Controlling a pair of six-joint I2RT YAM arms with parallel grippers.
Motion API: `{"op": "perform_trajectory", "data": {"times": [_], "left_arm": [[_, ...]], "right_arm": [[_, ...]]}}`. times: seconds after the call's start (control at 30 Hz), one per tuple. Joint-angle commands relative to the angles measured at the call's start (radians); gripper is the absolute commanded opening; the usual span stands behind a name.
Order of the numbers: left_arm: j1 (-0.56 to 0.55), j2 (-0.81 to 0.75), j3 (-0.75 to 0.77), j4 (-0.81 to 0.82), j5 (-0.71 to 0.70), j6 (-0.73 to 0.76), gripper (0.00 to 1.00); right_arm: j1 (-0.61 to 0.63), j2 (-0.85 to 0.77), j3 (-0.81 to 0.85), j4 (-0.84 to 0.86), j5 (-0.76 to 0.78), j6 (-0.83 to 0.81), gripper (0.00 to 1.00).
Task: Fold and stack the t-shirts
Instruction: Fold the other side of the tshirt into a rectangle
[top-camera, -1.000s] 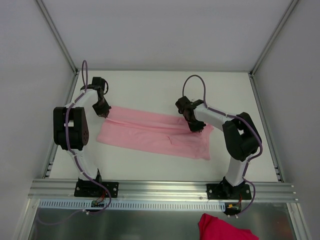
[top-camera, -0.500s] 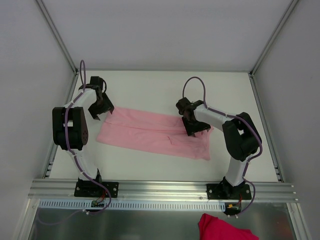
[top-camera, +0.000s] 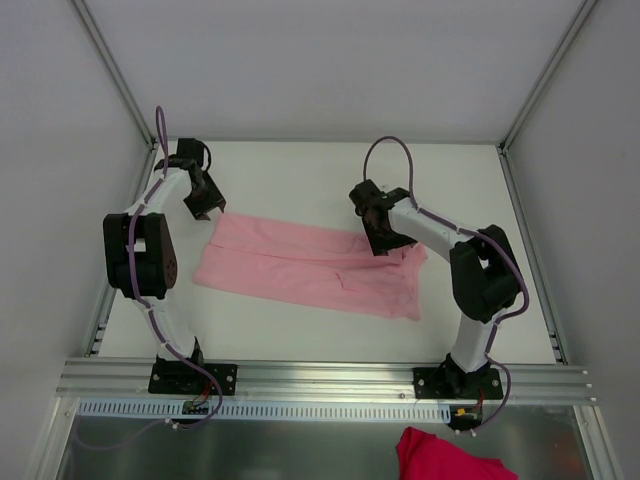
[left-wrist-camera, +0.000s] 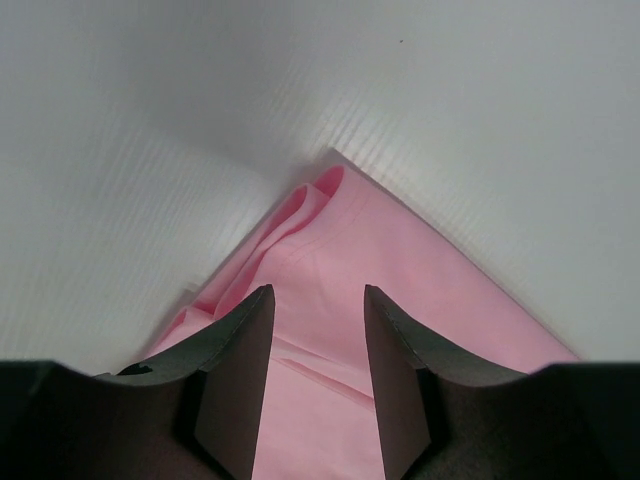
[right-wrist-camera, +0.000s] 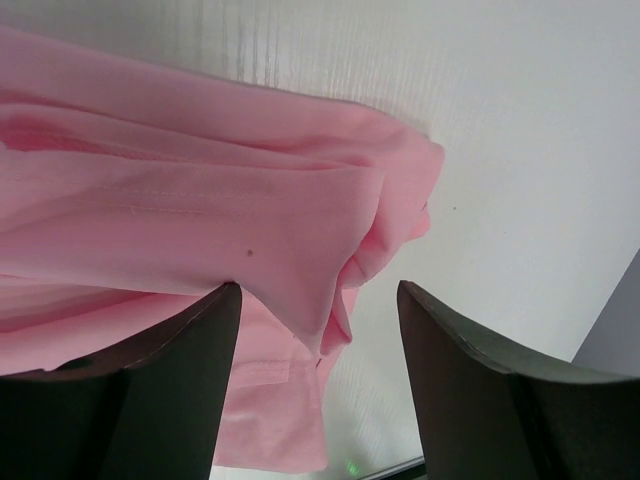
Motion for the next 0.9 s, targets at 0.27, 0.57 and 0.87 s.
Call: {"op": "perform_trajectory", "data": {"times": [0.27,0.57,0.87], "left_arm": [[-0.009,0.031,0.068,0.005,0.057,-0.018,0.4],[-0.008,-0.015,0.03,-0.004,0.034,0.013,0.33],[-0.009,-0.008,0.028,-0.006,0.057,0.007,0.33]], "right_arm": [[-0.038,-0.091,0.163,-0.07,-0.007,-0.038,0.69],[-0.017,-0.182,-0.136,0.097,-0.155,-0.021,0.58],[-0.008,-0.192,-0.208,0.117,-0.187,-0.014,0.46]]}}
